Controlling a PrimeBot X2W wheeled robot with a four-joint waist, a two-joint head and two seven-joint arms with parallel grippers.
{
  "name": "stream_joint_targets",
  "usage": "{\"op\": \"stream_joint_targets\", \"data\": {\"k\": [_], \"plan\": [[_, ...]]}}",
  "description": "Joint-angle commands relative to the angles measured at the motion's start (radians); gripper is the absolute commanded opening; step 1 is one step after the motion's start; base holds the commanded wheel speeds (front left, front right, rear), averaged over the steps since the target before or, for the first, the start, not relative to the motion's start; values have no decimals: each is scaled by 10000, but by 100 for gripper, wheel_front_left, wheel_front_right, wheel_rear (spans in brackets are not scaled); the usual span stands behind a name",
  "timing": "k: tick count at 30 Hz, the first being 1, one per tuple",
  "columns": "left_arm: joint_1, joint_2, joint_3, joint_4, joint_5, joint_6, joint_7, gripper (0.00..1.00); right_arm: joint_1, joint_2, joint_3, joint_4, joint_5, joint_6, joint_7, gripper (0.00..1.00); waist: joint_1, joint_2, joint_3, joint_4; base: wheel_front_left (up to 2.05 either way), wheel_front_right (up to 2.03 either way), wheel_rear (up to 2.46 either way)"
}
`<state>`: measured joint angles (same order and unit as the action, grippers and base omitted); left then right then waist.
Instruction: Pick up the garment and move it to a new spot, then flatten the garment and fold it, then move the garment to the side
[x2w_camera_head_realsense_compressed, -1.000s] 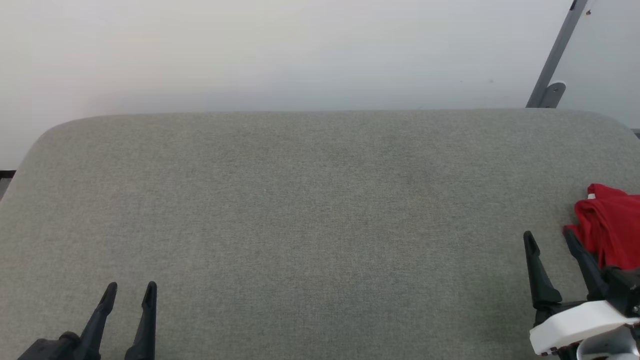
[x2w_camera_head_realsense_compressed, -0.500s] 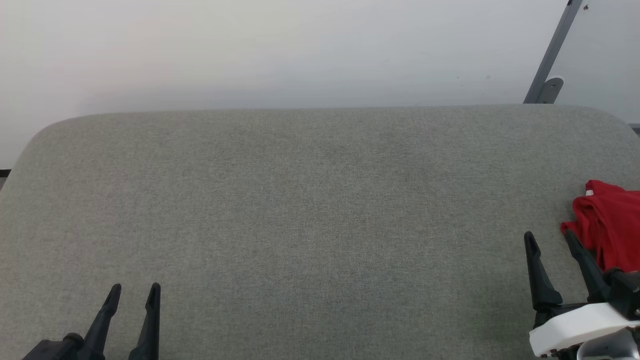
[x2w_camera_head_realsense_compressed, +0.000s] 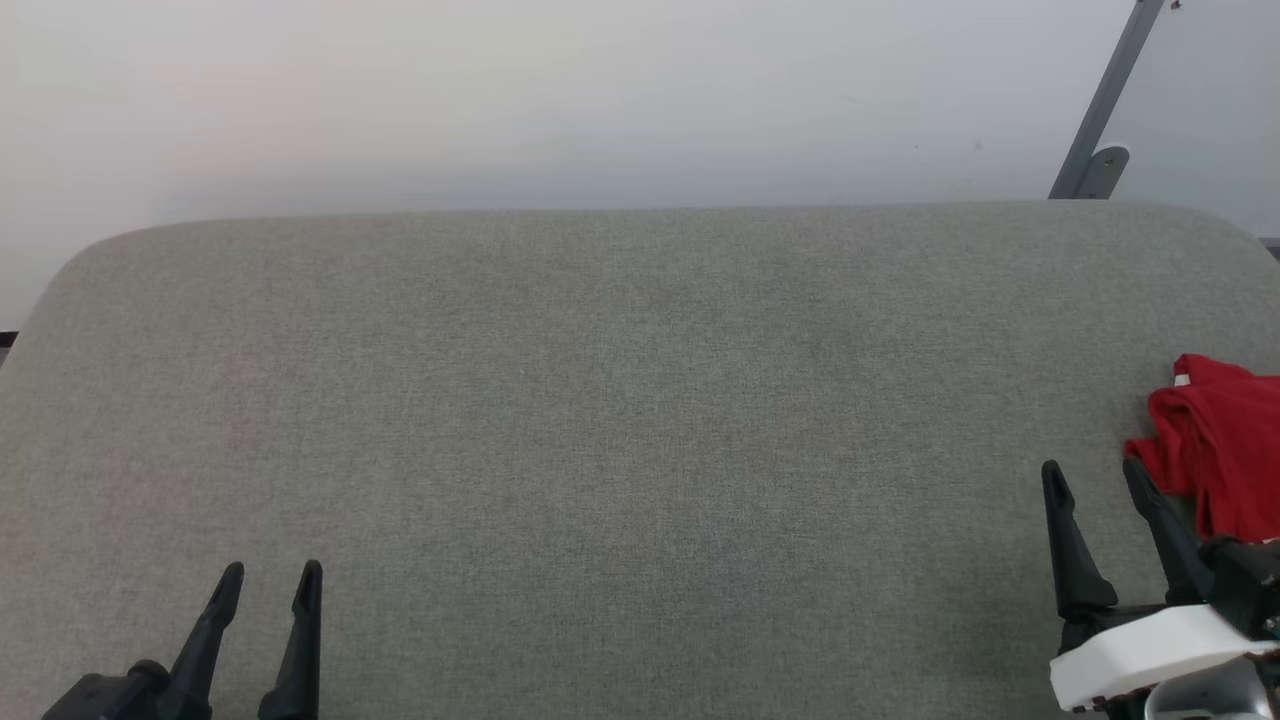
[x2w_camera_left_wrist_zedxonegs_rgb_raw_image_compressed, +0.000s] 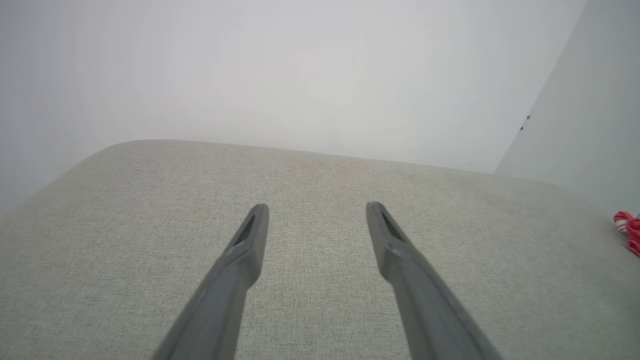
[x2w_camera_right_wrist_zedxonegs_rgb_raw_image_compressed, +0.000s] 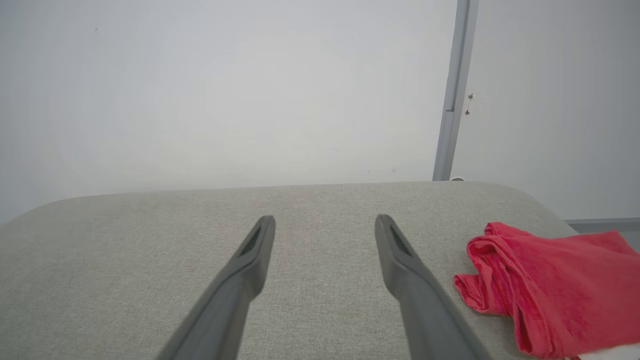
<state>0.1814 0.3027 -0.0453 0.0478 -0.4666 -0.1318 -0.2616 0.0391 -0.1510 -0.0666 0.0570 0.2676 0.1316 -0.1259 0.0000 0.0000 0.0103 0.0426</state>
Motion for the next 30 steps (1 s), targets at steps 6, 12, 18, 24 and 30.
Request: {"op": "stream_joint_targets", "data": {"k": [6, 12, 18, 24, 30], "plan": [[-156, -12, 43, 17, 38, 25, -44, 100, -164, 143, 71, 92, 44, -19, -138, 100, 0, 0, 53, 9, 0, 0, 0], [-236, -18, 66, -1, 82, 25, -44, 100, -244, 181, 75, 122, 50, -19, -175, 100, 0, 0, 110, 18, 0, 0, 0], [-134, -207, -2, 170, -361, 4, 103, 0, -126, 245, 27, 347, 398, 0, -24, 0, 0, 0, 117, 7, 0, 0, 0], [-375, -352, 96, 318, -1358, 14, 382, 0, -244, 308, -24, 468, 1508, -1, 195, 0, 0, 0, 108, -14, 0, 0, 0], [-575, -476, 167, 459, -2120, 12, 596, 0, -331, 357, -54, 553, 2367, -2, 349, 0, 0, 0, 100, -31, 0, 0, 0]]}}
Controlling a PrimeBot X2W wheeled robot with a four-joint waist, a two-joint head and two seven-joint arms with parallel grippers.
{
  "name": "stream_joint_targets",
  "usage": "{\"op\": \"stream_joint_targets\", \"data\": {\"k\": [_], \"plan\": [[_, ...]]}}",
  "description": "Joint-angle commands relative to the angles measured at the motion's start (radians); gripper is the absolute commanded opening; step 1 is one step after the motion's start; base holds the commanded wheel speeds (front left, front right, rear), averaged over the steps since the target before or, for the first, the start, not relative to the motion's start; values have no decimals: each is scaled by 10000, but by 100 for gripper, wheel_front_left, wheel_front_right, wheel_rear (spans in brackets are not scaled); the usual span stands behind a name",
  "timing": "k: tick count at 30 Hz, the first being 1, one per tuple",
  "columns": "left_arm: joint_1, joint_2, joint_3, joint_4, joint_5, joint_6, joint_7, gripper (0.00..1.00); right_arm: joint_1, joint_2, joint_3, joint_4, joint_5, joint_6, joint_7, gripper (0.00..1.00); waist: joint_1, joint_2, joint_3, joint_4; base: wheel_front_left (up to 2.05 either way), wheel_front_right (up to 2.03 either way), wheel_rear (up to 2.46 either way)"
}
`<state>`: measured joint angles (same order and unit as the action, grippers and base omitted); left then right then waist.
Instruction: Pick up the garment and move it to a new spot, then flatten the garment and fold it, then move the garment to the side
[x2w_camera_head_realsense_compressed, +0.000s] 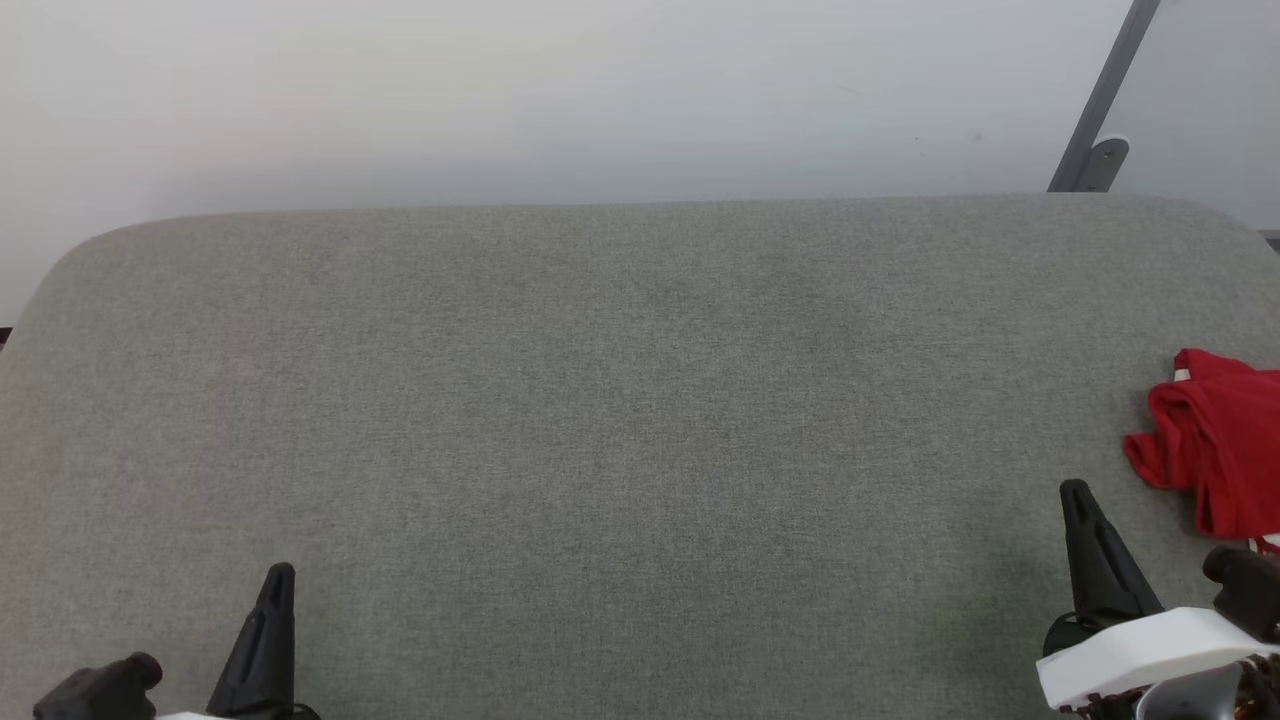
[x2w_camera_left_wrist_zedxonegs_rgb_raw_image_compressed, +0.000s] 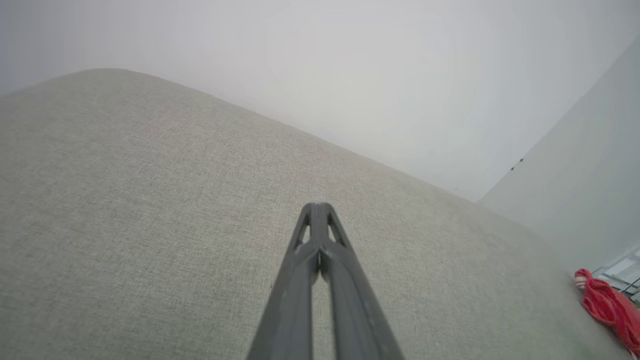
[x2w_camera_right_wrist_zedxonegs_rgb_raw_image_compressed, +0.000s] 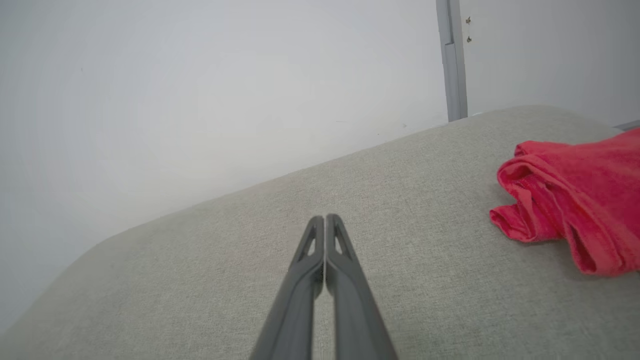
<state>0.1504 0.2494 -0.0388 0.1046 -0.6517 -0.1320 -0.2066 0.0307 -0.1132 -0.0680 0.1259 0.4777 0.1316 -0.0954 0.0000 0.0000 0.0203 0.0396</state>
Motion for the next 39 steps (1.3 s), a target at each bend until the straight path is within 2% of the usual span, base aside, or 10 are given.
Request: {"op": "stream_joint_targets", "data": {"k": [1, 27, 39], "plan": [[-301, 33, 116, -81, -412, 13, 87, 0, -265, -11, -47, -117, 431, -2, 76, 0, 0, 0, -2, -5, 0, 0, 0], [-1144, -565, 480, 445, -3750, 9, 1069, 0, -695, 213, -189, 322, 4250, -6, 780, 0, 0, 0, -44, -100, 0, 0, 0], [-1435, -797, 635, 617, -4931, 11, 1441, 0, -841, 294, -241, 494, 5626, -5, 1037, 0, 0, 0, -62, -142, 0, 0, 0]]}}
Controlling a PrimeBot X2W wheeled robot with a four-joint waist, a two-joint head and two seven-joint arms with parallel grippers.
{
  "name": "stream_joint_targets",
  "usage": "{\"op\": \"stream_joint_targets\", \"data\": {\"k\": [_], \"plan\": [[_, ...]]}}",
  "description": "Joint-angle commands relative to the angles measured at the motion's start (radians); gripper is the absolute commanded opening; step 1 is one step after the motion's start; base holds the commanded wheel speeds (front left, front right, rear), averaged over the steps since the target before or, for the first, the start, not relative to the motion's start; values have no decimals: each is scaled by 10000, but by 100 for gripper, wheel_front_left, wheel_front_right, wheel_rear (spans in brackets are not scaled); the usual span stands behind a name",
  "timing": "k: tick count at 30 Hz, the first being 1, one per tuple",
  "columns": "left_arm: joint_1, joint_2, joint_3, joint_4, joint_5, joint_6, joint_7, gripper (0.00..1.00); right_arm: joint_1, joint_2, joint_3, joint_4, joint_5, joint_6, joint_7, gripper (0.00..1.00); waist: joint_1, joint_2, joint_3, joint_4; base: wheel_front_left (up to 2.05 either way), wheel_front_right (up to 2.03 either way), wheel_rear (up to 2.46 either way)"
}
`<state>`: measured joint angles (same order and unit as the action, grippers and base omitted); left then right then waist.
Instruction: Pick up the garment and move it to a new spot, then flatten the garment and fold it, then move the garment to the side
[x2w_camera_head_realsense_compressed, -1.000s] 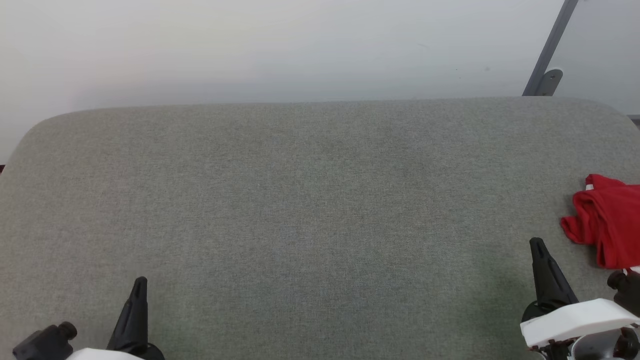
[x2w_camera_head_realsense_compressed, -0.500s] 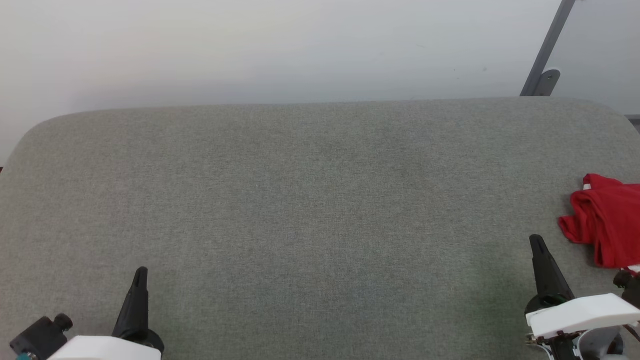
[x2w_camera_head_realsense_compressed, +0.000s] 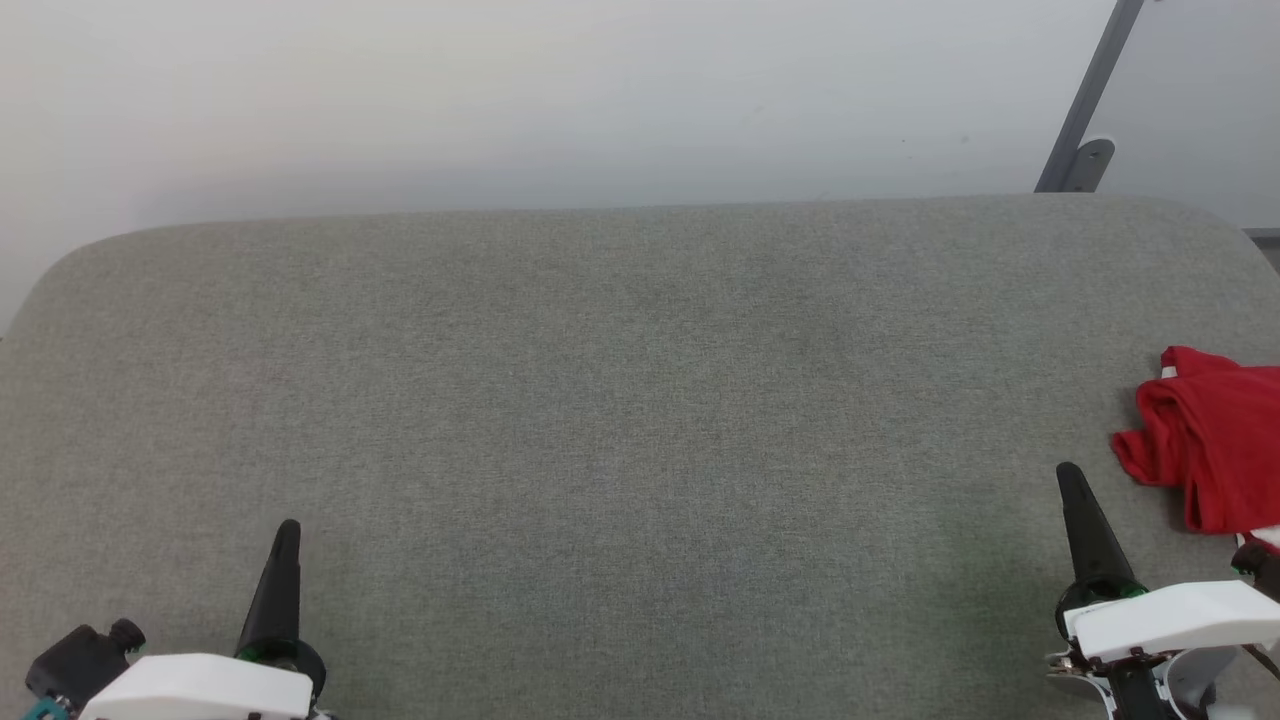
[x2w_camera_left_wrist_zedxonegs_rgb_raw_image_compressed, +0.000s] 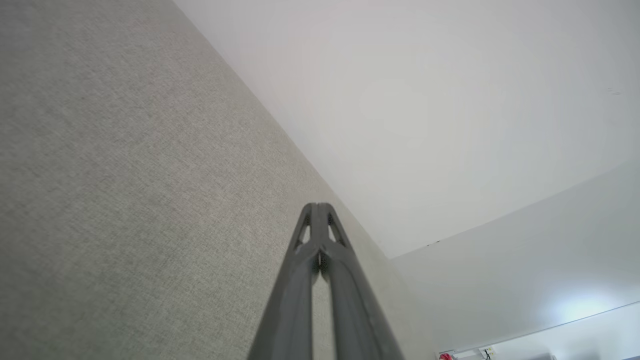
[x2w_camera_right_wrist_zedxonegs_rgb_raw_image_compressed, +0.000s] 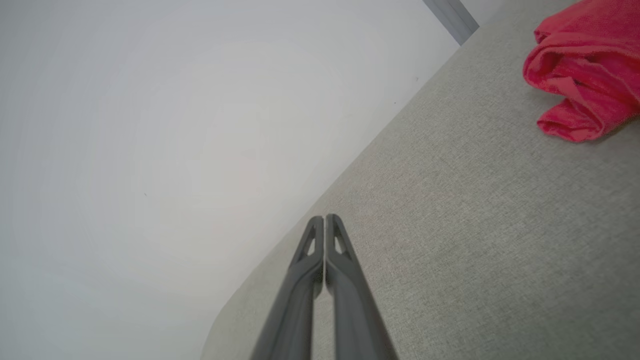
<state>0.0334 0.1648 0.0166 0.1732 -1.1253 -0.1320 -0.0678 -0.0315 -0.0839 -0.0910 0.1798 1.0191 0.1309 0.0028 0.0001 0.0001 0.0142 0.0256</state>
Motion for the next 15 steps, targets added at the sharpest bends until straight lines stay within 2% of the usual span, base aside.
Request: {"op": "stream_joint_targets", "data": {"k": [1, 15], "plan": [[-266, 48, 81, -69, -195, 11, 53, 0, -219, 0, -11, -45, 213, 3, 55, 0, -1, -1, -1, -2, 0, 0, 0], [-580, -209, 251, 124, -1401, 14, 460, 0, -362, 84, -70, 121, 1632, 2, 335, 0, -1, -1, -22, -52, 0, 0, 0]]}}
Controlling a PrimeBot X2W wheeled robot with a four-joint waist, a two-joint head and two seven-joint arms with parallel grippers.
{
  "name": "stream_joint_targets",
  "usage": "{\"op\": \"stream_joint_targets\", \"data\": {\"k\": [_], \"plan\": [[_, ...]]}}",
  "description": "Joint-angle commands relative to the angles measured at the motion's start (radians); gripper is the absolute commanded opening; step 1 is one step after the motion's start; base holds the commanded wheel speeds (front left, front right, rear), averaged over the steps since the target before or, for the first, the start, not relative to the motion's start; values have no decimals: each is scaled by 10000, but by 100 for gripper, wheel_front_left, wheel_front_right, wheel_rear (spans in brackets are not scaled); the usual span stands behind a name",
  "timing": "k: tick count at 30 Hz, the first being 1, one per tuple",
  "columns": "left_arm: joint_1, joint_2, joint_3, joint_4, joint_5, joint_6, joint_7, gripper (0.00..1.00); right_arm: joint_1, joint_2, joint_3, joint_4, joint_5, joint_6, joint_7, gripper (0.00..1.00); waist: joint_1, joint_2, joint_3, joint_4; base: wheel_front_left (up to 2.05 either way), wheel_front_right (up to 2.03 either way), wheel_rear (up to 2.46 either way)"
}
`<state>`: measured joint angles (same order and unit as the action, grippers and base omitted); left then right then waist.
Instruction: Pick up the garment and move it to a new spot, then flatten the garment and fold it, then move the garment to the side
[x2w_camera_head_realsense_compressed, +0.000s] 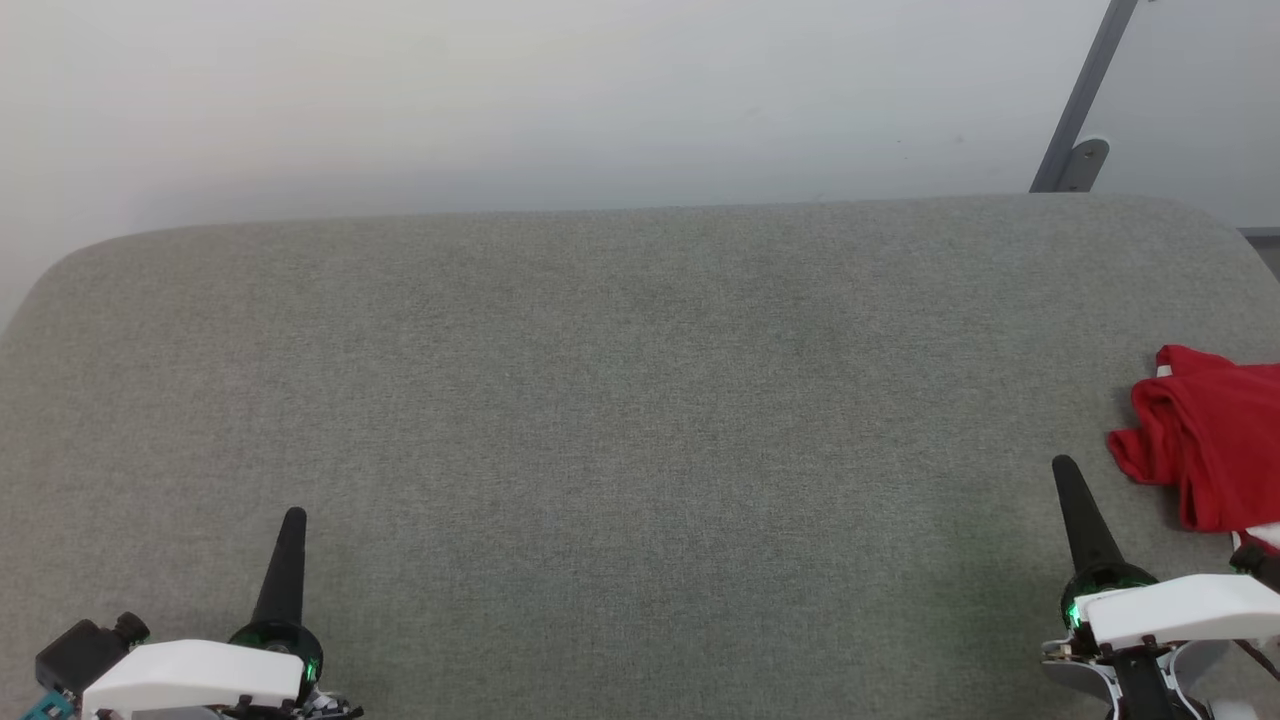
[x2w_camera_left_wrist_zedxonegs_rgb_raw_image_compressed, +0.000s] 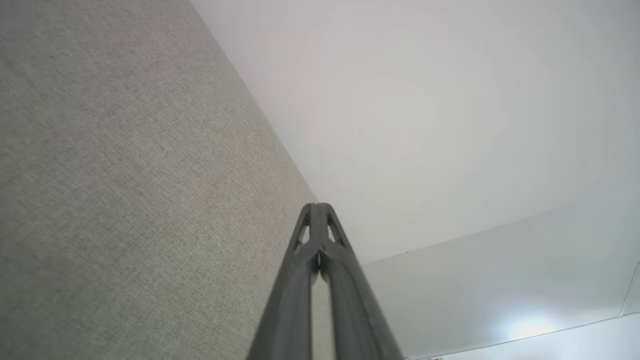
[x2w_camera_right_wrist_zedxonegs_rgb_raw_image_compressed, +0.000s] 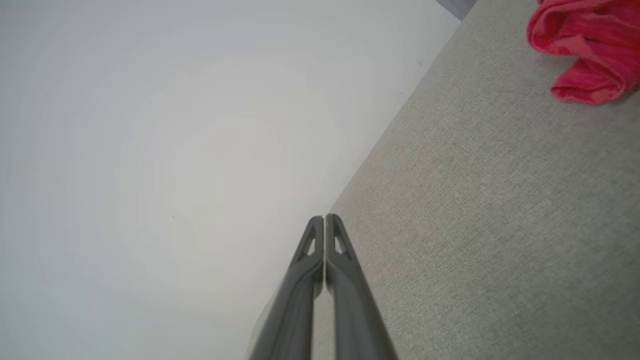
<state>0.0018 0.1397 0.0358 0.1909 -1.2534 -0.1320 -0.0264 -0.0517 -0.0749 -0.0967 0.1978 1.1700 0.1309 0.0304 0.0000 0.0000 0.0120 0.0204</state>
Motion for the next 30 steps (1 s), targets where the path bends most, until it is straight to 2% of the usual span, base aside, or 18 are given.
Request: {"op": "stream_joint_targets", "data": {"k": [1, 30], "plan": [[-286, 28, 73, -41, -208, 14, 63, 0, -175, -1, -16, -49, 218, 2, 71, 0, 0, 0, -2, -3, 0, 0, 0], [-769, -419, 383, 289, -2197, 18, 741, 0, -435, 149, -117, 238, 2559, -1, 509, 0, 0, 0, -45, -102, 0, 0, 0]]}}
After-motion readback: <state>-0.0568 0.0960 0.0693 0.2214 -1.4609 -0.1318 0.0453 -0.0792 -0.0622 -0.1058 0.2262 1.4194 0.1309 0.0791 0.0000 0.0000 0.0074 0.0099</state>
